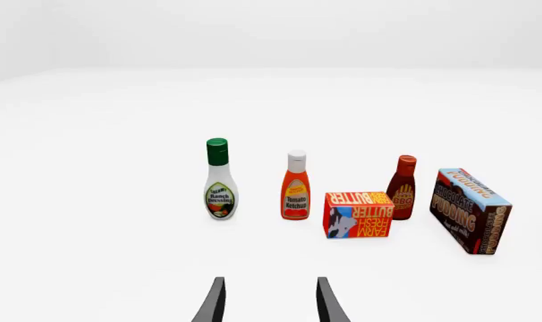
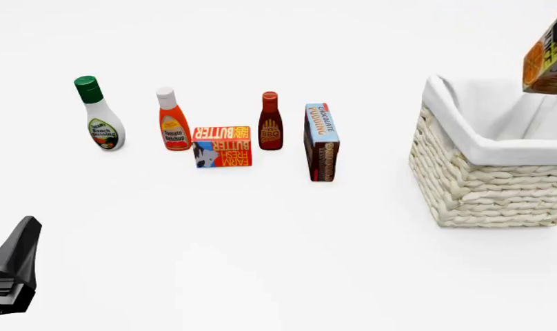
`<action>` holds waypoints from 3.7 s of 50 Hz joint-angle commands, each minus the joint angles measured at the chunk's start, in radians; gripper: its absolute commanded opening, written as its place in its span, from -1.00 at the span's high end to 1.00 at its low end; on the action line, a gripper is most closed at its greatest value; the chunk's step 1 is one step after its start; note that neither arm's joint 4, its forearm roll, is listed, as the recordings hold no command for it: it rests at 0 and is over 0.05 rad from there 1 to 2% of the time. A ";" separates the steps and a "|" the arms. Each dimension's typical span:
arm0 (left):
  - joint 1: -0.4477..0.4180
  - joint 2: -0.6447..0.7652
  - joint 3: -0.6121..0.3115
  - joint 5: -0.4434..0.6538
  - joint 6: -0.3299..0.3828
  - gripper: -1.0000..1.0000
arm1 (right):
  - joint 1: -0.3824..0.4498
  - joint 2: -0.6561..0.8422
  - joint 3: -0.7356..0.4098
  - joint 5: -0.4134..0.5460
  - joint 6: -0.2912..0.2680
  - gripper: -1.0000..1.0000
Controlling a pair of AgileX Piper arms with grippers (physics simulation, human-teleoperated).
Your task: Pick the orange juice and place it in the basket.
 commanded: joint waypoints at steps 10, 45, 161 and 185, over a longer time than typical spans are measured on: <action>0.000 0.000 0.000 0.000 0.000 -1.00 | -0.021 0.053 -0.039 0.000 0.030 1.00; 0.000 0.000 0.000 0.000 0.000 -1.00 | -0.033 0.163 -0.050 0.000 0.061 1.00; 0.000 0.000 0.000 0.000 0.000 -1.00 | -0.056 0.374 -0.084 0.000 0.019 1.00; 0.000 0.000 0.000 0.000 0.000 -1.00 | -0.052 0.408 -0.096 -0.001 0.012 1.00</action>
